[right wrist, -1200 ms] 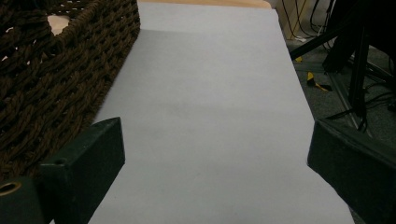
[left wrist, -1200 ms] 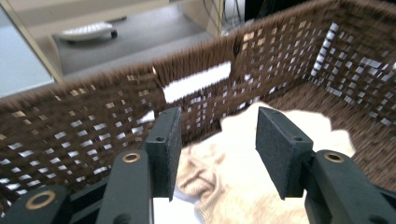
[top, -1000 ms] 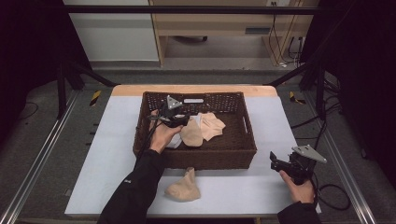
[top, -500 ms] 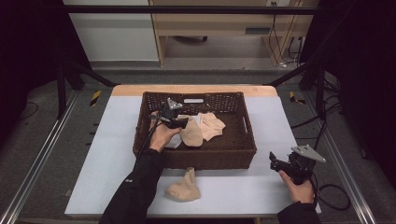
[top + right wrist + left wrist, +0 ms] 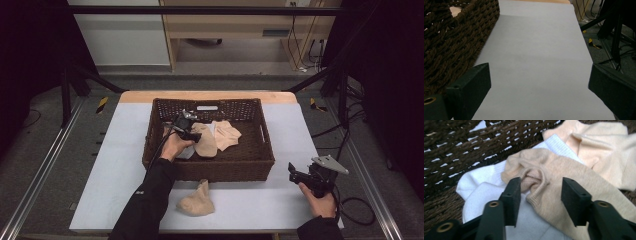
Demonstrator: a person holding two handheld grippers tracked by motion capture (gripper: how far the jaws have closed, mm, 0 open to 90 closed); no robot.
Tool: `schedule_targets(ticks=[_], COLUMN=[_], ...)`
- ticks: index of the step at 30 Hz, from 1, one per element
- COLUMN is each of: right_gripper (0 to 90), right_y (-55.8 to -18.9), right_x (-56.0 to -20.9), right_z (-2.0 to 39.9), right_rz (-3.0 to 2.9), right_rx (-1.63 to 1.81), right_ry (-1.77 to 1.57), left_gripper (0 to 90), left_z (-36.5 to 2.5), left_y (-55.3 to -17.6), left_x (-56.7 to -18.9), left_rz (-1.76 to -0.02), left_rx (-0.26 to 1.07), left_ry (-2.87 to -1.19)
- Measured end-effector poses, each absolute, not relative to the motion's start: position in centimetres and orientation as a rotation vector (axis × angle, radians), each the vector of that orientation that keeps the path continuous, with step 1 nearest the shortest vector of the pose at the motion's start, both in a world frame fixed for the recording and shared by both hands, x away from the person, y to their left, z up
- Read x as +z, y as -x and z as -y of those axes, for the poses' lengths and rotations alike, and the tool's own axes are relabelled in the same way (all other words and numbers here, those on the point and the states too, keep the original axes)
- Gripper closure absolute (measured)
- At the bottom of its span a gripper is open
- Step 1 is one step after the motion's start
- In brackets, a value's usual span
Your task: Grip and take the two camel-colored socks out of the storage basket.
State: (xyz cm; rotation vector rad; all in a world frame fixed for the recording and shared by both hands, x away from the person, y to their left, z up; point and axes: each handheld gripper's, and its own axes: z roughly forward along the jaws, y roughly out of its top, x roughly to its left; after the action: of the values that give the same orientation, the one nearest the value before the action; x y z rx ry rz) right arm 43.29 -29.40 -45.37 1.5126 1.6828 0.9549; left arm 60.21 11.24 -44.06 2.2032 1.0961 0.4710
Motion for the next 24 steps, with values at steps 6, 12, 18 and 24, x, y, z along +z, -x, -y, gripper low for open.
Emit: schedule_targets(ticks=[6, 12, 18, 24], right_gripper=[4.7, 4.7, 4.7, 4.8], right_y=[-43.3, -43.3, -43.3, -43.3], right_x=[-45.4, -45.4, -45.4, -45.3], right_z=[29.4, 29.5, 29.5, 29.5], right_rz=[-1.682, -1.681, -1.677, -1.675], right_rx=[0.952, 0.950, 0.949, 0.946], right_ry=[-1.509, -1.513, -1.512, -1.512], left_gripper=[73.1, 82.3, 83.3, 83.5], left_z=[-11.1, -11.1, -10.8, -11.1], left_y=[-60.0, -59.6, -58.7, -57.6], left_x=[-43.8, -42.7, -41.3, -39.9], left_rz=[-1.086, -1.116, -1.054, -0.986], left_rx=[0.489, 0.480, 0.529, 0.517], left_ry=[-2.237, -2.196, -2.133, -1.973])
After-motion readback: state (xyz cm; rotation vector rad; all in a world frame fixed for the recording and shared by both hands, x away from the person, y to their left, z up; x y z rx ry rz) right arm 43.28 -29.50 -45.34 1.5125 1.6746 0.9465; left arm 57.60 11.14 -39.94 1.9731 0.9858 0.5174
